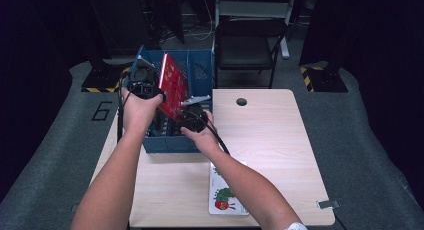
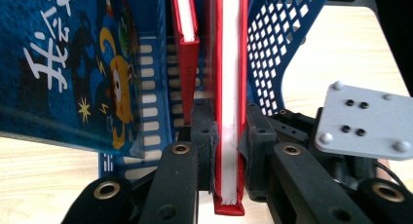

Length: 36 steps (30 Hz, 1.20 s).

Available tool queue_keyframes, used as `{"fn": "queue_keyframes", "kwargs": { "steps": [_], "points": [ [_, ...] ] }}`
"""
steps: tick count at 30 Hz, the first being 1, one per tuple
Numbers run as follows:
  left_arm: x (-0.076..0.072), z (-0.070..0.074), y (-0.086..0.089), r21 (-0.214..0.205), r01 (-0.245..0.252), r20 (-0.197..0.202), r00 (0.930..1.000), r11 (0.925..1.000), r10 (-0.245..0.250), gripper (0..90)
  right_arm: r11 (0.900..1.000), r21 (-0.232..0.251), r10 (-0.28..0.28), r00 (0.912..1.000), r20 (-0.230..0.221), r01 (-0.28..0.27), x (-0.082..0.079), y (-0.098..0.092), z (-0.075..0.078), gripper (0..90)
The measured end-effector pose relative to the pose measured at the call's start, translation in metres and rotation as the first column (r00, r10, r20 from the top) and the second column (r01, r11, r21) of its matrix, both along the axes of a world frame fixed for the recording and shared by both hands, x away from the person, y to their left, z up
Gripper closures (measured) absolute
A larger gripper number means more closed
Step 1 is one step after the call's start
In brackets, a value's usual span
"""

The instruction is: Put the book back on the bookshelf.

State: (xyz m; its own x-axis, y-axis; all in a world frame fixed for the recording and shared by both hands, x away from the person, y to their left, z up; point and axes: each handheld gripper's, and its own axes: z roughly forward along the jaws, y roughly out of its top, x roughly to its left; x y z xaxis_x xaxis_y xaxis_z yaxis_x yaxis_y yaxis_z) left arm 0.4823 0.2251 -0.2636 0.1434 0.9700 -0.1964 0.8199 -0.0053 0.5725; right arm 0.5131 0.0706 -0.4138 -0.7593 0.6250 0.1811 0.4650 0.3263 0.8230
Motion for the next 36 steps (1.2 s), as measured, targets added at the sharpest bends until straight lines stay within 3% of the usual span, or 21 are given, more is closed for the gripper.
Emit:
{"fn": "queue_keyframes", "kwargs": {
  "steps": [4,12,18,22,36],
  "points": [
    [0.001,-0.005,0.0,-0.005,-0.004,-0.005,1.0,1.0,0.004,79.2,0.9997,-0.024,0.009,0.9999,0.012,-0.008,0.0,0.001,-0.001,56.7],
    [0.002,-0.01,-0.002,-0.002,-0.011,0.0,0.9999,0.9999,0.011,79.3,0.9997,-0.024,-0.001,1.0,0.001,0.001,0.002,0.0,-0.003,56.7],
    [0.004,-0.015,-0.008,0.025,-0.003,-0.002,1.0,0.9997,0.003,79.2,0.9998,-0.019,0.002,1.0,0.004,-0.002,0.003,0.001,-0.003,56.6],
    [0.005,-0.02,-0.008,0.019,-0.006,-0.011,0.9999,0.9998,0.007,79.2,0.9992,-0.038,0.013,0.9999,0.006,-0.012,0.002,0.001,-0.003,56.6],
    [0.007,-0.028,-0.007,0.022,-0.012,-0.012,0.9999,0.9997,0.012,79.1,0.9994,-0.033,0.009,0.9997,-0.024,-0.01,0.0,0.005,-0.007,56.4]
  ]
}}
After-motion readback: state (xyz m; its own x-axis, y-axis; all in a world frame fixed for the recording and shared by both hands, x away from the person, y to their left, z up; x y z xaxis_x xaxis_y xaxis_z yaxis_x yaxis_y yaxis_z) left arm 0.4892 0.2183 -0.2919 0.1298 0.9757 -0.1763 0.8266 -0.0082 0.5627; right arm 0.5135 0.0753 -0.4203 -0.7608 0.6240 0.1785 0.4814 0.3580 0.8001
